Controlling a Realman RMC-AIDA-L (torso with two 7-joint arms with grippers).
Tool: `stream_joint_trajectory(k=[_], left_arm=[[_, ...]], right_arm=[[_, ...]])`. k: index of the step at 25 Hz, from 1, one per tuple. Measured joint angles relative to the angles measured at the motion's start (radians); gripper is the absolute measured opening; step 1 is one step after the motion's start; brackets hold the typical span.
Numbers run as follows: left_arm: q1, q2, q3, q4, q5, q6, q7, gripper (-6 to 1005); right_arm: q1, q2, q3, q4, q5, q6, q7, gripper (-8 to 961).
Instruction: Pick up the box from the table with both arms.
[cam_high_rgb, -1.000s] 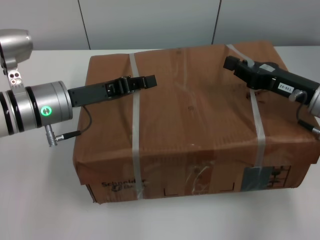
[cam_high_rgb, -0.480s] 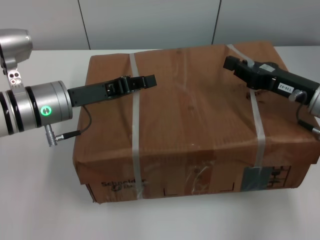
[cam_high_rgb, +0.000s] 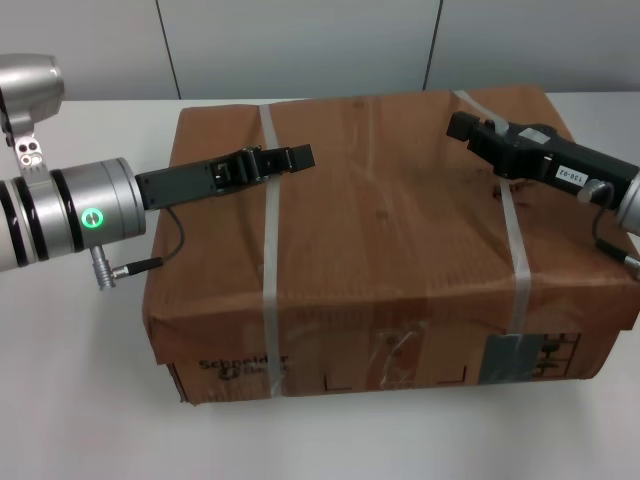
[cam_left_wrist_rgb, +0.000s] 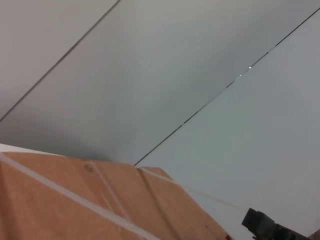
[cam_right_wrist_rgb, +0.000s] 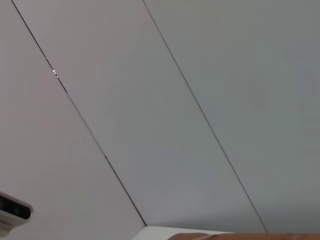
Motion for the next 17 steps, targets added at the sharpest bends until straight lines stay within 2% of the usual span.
stream_joint_trajectory(k=[17], left_arm=[[0.008, 0.0, 0.0, -0.003, 0.0, -0.011, 0.014, 64]], right_arm=[[0.0, 0.003, 0.0, 0.005, 0.0, 0.002, -0.018, 69]])
